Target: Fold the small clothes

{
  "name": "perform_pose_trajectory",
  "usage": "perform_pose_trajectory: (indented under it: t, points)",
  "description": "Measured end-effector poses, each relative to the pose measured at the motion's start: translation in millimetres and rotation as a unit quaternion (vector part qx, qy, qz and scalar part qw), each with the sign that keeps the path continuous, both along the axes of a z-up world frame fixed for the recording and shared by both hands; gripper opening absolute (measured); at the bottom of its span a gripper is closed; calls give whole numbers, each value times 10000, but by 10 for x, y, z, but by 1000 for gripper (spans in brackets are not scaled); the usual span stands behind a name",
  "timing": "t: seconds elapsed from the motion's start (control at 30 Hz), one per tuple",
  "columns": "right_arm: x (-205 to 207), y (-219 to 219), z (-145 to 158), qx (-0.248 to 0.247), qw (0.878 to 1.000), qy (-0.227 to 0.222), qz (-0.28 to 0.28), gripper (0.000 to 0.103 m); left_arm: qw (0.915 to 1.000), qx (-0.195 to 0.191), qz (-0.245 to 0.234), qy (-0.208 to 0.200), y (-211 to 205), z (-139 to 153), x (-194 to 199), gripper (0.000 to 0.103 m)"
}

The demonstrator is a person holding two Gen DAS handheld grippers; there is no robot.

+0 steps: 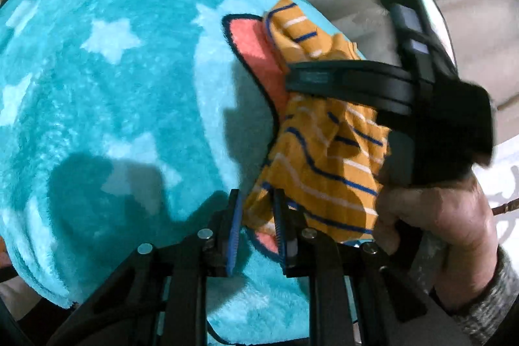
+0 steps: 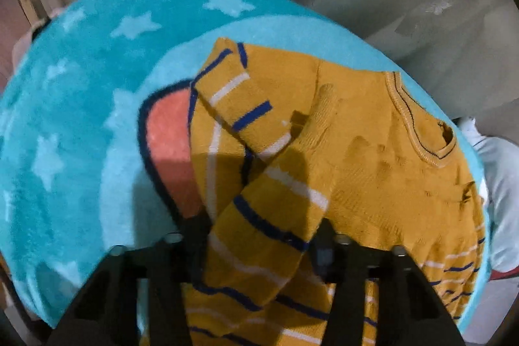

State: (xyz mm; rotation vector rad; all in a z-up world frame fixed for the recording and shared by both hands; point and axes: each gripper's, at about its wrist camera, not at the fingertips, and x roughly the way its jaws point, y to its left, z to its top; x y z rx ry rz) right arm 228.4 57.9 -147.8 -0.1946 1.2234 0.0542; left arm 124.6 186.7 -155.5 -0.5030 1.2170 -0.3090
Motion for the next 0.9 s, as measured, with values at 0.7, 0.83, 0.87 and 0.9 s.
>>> perform_pose_trajectory:
  t: [0.7,0.83,0.87,0.9]
  points:
    - [-638,-2341,797,3374,9337,-386,-1131,19,9910,44,-966,-928,-1399,916,-245,23]
    - [-913,-3276,619,3459,9198,-498,-1785,18,9926,357,-851,-795,-1499,884,-366,25]
    - [-961,-3474,562,3512,9148,-490,-1932,18,9931,403,-825,-728,-1536,856,-366,25]
    - [-1025,-3687,485,3562,9096,-483,-2084,18,9937,423,-812,-649,-1566,820,-384,25]
